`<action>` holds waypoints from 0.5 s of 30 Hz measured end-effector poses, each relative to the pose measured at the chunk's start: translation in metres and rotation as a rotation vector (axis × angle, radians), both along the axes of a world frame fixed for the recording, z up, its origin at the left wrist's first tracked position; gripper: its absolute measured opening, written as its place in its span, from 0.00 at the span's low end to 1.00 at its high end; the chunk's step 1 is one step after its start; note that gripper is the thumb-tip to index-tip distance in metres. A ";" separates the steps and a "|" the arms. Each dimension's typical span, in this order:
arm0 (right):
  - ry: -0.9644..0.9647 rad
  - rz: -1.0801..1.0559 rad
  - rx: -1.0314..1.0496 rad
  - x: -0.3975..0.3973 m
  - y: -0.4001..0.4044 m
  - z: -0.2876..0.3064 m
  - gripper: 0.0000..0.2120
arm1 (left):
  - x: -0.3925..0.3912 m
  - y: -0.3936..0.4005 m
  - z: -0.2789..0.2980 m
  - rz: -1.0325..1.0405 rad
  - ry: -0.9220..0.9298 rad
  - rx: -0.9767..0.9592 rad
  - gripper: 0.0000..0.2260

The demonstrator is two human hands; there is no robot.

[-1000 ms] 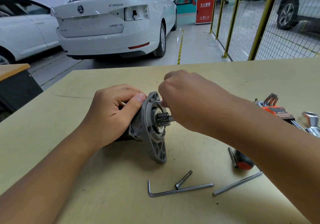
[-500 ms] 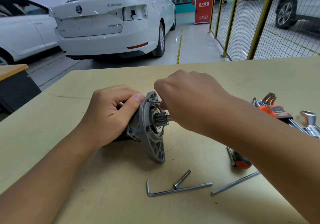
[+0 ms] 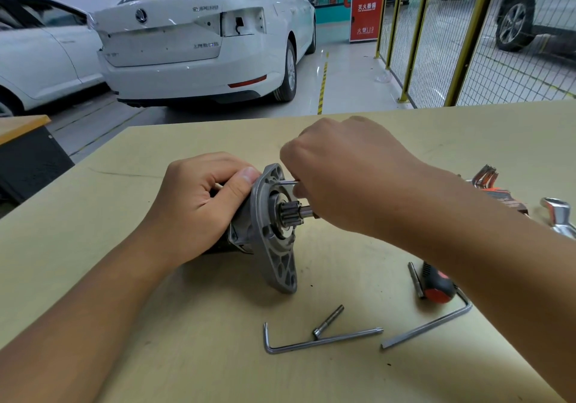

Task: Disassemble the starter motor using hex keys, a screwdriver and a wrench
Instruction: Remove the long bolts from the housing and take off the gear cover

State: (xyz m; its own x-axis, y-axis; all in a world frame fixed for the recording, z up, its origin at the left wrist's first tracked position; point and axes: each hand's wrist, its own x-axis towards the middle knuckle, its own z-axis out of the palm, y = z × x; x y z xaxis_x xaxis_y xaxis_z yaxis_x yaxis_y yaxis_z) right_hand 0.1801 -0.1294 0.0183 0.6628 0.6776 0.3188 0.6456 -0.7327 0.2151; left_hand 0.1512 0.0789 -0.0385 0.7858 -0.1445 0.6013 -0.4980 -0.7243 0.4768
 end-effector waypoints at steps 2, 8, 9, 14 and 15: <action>-0.016 -0.009 0.036 -0.001 -0.001 -0.001 0.19 | 0.000 0.000 0.000 0.001 0.004 -0.003 0.14; 0.113 0.071 0.145 0.005 0.000 -0.003 0.10 | 0.000 0.000 0.001 -0.001 0.005 0.000 0.14; 0.132 0.076 0.126 0.007 0.000 -0.003 0.11 | 0.000 0.000 0.001 0.001 0.004 0.001 0.14; 0.161 0.063 0.053 0.008 0.000 -0.003 0.14 | 0.000 0.001 0.000 0.003 0.004 0.002 0.14; 0.150 0.063 0.046 0.008 0.000 -0.003 0.14 | 0.000 0.000 0.000 0.002 0.006 0.001 0.14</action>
